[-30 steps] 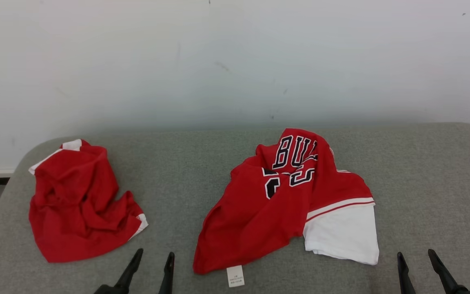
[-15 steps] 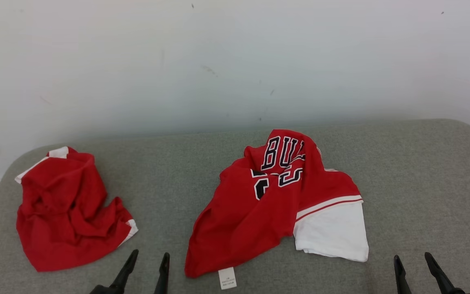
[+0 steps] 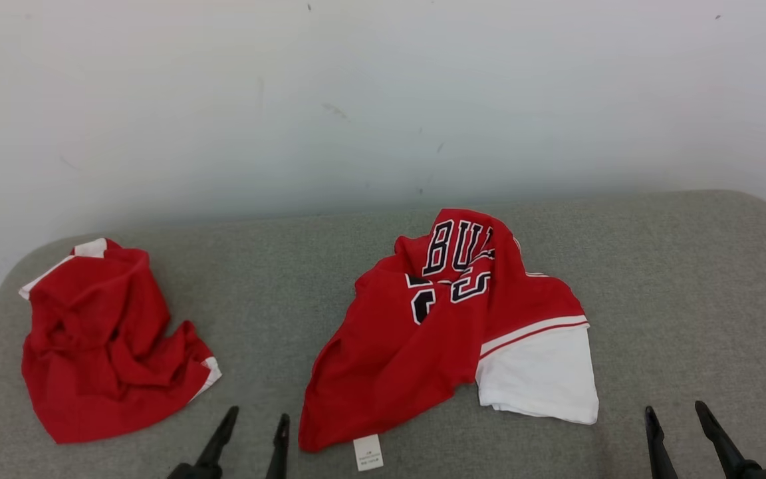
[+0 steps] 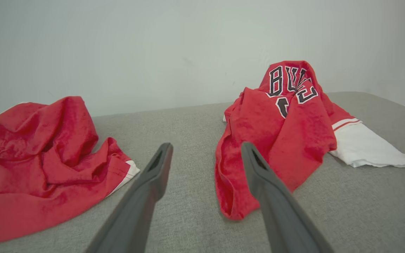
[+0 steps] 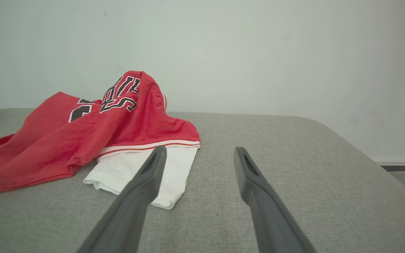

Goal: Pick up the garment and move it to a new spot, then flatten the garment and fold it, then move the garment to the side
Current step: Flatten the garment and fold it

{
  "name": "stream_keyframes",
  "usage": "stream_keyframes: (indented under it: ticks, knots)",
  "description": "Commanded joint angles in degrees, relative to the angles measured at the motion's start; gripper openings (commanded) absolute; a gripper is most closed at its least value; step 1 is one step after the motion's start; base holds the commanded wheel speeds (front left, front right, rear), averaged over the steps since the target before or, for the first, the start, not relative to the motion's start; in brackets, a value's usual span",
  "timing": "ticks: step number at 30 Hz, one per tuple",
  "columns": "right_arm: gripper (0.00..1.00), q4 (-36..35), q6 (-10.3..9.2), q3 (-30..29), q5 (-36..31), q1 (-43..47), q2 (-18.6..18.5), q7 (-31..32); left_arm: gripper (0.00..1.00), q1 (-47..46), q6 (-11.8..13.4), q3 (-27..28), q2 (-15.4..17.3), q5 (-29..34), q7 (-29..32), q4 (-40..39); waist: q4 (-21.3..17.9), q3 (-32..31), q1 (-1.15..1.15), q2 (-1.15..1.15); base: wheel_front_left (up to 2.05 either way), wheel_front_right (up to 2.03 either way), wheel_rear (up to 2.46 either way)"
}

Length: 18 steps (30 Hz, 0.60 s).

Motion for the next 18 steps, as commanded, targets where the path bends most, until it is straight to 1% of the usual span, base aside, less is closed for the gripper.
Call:
stream_keyframes:
  ticks: [1,4,8,10,11,14,18]
  knots:
    - [1.00,0.09,-0.13,0.17,0.35,-1.27,-0.52,0.06,1.00,-0.87,-0.02,-0.93,0.00,1.77,0.00,1.00,-0.03,0.28,0.00,0.00,0.00,0.00,0.00]
    - [1.00,0.75,-0.13,1.12,0.65,-3.31,-1.38,3.28,1.00,-2.89,-0.45,-3.40,0.24,3.83,1.29,3.01,0.04,0.86,0.00,0.00,0.00,0.00,0.00]
    - [1.00,1.31,-0.13,2.00,1.57,-6.41,-1.89,11.98,1.00,-4.88,-1.50,-6.90,0.25,5.87,7.23,4.96,0.24,2.00,0.00,0.00,0.00,0.00,0.00]
    - [1.00,2.30,-0.13,2.59,1.43,-7.46,-2.04,17.04,1.00,-5.88,-2.10,-8.44,0.76,7.25,10.21,6.49,0.44,2.56,0.00,0.00,0.00,0.00,0.00]
    - [1.00,2.30,-0.13,2.59,1.43,-7.46,-2.04,17.04,1.00,-5.88,-2.10,-8.44,0.76,7.25,10.21,6.49,0.44,2.56,0.00,0.00,0.00,0.00,0.00]
    - [1.00,3.06,-0.13,4.29,0.80,-9.40,-2.68,23.63,1.00,-8.05,-3.20,-10.22,1.07,8.15,14.57,8.30,0.75,3.97,0.00,0.00,0.00,0.00,0.00]
    - [1.00,3.35,-0.13,6.55,0.86,-11.74,-3.52,29.74,1.00,-11.58,-4.12,-11.90,1.32,8.63,18.81,9.19,1.13,6.24,0.00,0.00,0.00,0.00,0.00]
